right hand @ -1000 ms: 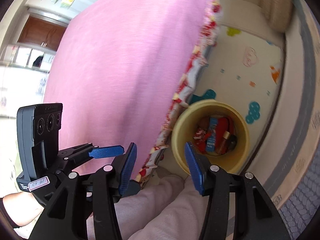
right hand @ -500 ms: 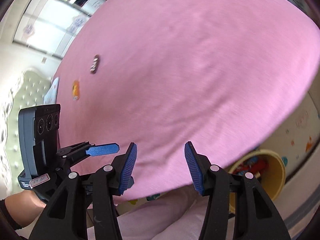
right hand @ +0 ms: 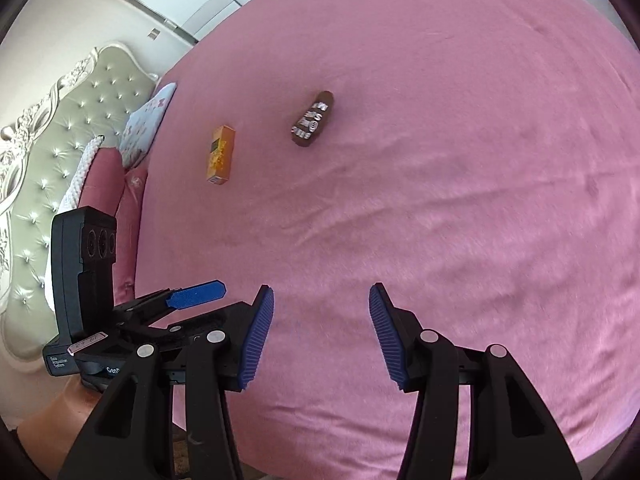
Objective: Collect trash
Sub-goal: 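Move both tools back over the brown sock and orange box on the bed, then grasp the orange L'Oreal box with the left tool while the right tool grasps the brown sock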
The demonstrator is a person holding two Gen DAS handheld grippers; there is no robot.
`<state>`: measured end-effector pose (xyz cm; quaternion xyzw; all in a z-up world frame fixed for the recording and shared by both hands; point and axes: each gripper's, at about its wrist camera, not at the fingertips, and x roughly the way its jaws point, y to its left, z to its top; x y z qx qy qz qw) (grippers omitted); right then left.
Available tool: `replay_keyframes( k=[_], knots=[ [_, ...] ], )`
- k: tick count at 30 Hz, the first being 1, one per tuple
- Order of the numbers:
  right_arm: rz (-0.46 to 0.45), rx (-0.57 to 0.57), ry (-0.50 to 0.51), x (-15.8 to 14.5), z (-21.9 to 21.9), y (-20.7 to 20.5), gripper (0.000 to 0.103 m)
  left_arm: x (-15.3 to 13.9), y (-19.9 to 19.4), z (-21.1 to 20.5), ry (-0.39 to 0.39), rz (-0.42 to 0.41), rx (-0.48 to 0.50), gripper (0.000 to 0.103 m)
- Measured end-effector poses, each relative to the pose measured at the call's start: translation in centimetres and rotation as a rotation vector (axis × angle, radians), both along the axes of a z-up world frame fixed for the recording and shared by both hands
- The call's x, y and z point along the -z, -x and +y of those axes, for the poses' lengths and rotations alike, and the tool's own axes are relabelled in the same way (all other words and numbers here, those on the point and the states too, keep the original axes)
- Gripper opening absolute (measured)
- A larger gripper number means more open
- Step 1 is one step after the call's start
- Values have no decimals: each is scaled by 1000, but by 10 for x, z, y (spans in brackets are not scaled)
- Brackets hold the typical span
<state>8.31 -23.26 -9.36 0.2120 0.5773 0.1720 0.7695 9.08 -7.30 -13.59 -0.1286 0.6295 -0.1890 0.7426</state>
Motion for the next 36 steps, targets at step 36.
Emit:
replay_keyframes(
  k=[36],
  knots=[
    [71,-123,-36,118,140,-249,13,69,-187,166,-96,-46,-299,99]
  ],
)
